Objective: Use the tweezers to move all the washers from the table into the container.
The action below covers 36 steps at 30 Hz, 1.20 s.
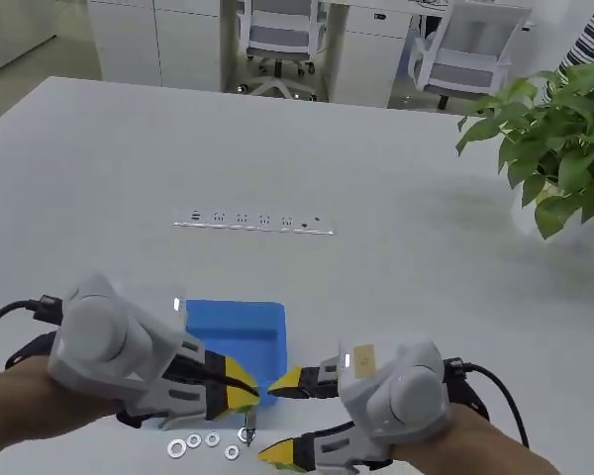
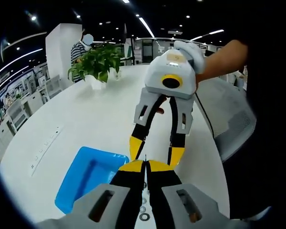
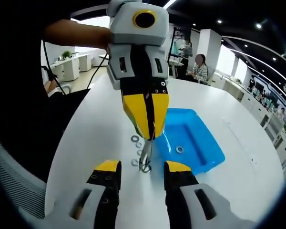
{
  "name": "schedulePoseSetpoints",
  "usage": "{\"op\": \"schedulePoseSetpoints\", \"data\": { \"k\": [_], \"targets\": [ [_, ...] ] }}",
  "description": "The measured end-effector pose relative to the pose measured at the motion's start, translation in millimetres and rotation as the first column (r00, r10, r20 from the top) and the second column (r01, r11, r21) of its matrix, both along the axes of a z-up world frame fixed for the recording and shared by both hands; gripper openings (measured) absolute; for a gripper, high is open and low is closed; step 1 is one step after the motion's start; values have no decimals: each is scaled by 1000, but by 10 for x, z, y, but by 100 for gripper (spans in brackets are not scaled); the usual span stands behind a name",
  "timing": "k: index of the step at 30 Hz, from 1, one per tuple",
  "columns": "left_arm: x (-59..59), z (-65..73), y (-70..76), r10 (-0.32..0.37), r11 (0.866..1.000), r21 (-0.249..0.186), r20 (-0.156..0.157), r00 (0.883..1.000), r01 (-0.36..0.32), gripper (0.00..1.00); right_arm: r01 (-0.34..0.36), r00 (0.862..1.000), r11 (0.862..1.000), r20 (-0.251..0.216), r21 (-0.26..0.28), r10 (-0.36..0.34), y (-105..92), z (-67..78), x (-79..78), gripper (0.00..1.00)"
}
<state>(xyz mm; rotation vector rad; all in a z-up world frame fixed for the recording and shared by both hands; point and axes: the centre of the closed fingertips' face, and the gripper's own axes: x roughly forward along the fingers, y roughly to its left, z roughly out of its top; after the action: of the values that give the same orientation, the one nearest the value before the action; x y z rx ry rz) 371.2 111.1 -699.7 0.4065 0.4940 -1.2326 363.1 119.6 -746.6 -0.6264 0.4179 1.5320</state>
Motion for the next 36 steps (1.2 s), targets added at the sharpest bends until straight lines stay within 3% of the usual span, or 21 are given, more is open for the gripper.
{"op": "schedulePoseSetpoints", "data": {
  "k": [9, 15, 22, 36],
  "targets": [
    [-1, -6, 4, -5, 1000, 4, -6, 1000, 5, 5, -39, 999, 998, 14, -38, 40, 90, -115, 33, 22],
    [1, -8, -9, -12, 1000, 10, -6, 1000, 12, 5, -68, 998, 996, -6, -57, 67, 137, -189, 10, 18],
    [1, -12, -12, -12, 1000, 12, -10, 1000, 12, 5, -83, 996, 993, 6, -84, 84, 170, -254, 34, 13],
    [5, -11, -28, -11, 1000, 9, -14, 1000, 11, 5, -63, 997, 994, -59, -87, 58, 156, -270, 25, 9]
  ]
}}
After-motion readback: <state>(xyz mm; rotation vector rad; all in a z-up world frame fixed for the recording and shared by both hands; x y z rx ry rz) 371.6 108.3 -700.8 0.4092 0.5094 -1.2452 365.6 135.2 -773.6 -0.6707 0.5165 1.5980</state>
